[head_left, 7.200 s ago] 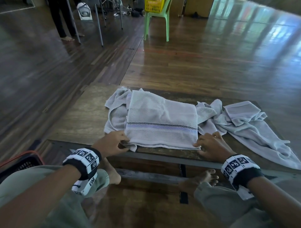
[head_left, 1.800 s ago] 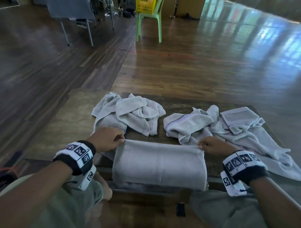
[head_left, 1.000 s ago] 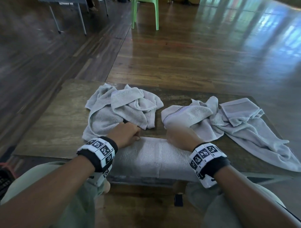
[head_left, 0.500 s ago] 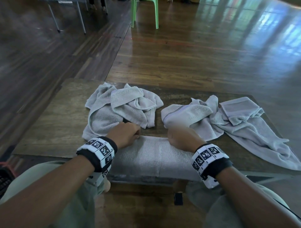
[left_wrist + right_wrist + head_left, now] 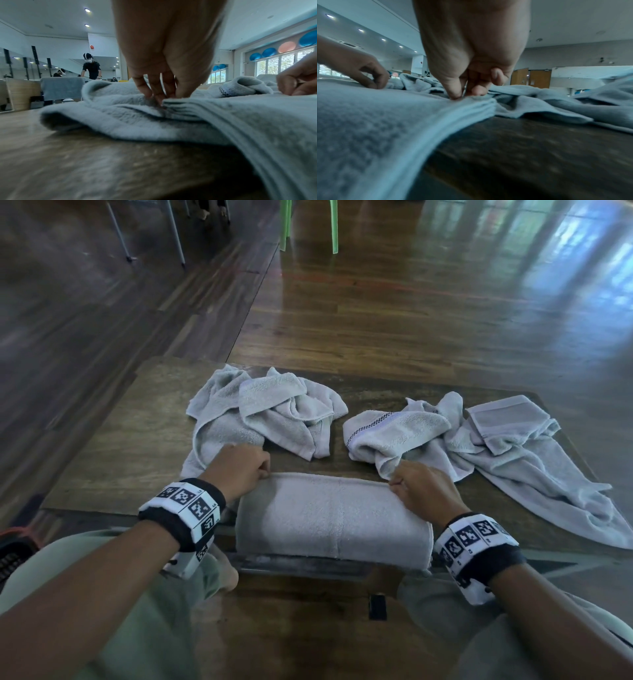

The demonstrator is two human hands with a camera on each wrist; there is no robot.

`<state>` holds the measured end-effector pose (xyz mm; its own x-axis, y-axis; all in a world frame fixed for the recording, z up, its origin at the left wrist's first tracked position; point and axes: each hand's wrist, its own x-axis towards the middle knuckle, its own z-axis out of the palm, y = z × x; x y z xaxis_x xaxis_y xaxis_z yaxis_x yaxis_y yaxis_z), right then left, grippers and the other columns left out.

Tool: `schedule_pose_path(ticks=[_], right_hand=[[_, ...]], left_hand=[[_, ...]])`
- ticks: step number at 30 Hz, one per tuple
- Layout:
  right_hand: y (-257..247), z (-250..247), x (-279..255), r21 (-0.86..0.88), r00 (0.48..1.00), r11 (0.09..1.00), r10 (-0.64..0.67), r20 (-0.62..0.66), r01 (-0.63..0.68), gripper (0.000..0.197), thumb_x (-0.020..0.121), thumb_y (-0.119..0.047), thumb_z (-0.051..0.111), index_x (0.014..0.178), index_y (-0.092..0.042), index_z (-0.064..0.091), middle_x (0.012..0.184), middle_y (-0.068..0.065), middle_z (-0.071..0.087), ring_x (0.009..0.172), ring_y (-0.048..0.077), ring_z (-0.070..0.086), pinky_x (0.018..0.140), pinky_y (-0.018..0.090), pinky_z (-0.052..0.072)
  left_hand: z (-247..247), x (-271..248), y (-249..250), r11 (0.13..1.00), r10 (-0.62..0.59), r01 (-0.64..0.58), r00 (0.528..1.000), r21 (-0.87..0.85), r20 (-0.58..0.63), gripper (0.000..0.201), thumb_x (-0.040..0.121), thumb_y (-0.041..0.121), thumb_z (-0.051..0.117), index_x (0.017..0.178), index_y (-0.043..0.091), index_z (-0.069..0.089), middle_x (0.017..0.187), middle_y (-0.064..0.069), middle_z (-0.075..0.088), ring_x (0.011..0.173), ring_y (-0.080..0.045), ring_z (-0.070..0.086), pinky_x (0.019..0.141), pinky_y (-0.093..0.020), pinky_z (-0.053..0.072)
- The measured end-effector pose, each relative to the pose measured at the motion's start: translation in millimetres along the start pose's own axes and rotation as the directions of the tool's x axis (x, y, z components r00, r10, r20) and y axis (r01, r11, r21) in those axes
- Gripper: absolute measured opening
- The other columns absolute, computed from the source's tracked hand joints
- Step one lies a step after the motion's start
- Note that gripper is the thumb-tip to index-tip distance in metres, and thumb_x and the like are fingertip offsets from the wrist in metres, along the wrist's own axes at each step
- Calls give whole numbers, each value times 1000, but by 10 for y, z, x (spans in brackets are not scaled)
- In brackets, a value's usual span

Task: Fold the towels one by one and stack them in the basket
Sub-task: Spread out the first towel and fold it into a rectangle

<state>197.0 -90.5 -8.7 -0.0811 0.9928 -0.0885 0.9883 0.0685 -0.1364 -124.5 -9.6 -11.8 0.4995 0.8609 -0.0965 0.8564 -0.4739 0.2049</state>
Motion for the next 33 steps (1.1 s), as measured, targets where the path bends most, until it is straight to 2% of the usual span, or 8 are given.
schedule_pose_path(ticks=[6,9,13,16,22,26,29,33], right_hand=[[66,118,-234,-126,959,987,-126,-254,96,8,88,-18,56,89,-16,64,84,1,62,73,22,60,63,31,45],[-192,218,-412,-119,958,978,-196,-212,173,24,92,-30,45,107,-20,61,97,-2,62,83,19,59,69,31,48],[-481,336,-456,-173,985,975,-154,-75,139,40,88,-39,50,122,-18,55,115,5,58,97,24,57,76,38,52],[-584,320,-361,-111,986,980,-167,-2,166,51,91,-44,33,129,-17,51,125,7,54,108,28,54,85,41,50],[-583,256,-120,36,967,970,-241,80,239,47,97,-42,32,137,-21,40,145,-1,39,133,19,36,108,40,29],[-339,168,-22,-20,995,995,-95,-26,94,35,96,-36,39,126,-23,51,132,-5,51,123,17,43,103,39,28],[-219,100,38,-15,999,1000,-20,-46,19,34,96,-35,40,124,-22,54,126,-2,54,117,19,46,97,40,32],[-171,47,174,37,1000,999,7,-22,-6,29,95,-35,42,114,-26,62,115,-3,63,102,21,59,83,37,45]], left_hand=[[153,-208,130,976,178,-139,953,170,-245,12,87,14,58,94,18,67,95,1,62,93,-21,58,84,-38,41],[314,-387,392,946,318,-298,933,131,-170,34,94,35,37,111,20,61,109,-1,64,101,-22,60,85,-37,46],[382,-451,580,970,207,-202,978,138,-24,66,89,58,12,134,22,44,131,-6,52,123,-26,46,96,-41,41],[342,-325,469,988,109,-108,994,111,2,80,83,66,2,136,21,41,142,-5,43,133,-24,36,107,-42,33],[258,-123,19,958,-57,36,996,283,67,68,88,65,17,143,24,25,155,-4,22,142,-26,19,111,-55,15],[171,-154,2,947,-74,59,997,315,37,50,95,49,31,139,25,33,149,-2,32,140,-24,23,112,-58,11],[182,-238,362,983,76,-78,997,167,21,37,96,36,37,130,25,48,138,0,45,132,-23,35,114,-53,11],[390,-401,959,943,331,-323,936,82,-122,35,83,41,50,105,20,67,104,-3,64,98,-24,59,96,-43,40]])
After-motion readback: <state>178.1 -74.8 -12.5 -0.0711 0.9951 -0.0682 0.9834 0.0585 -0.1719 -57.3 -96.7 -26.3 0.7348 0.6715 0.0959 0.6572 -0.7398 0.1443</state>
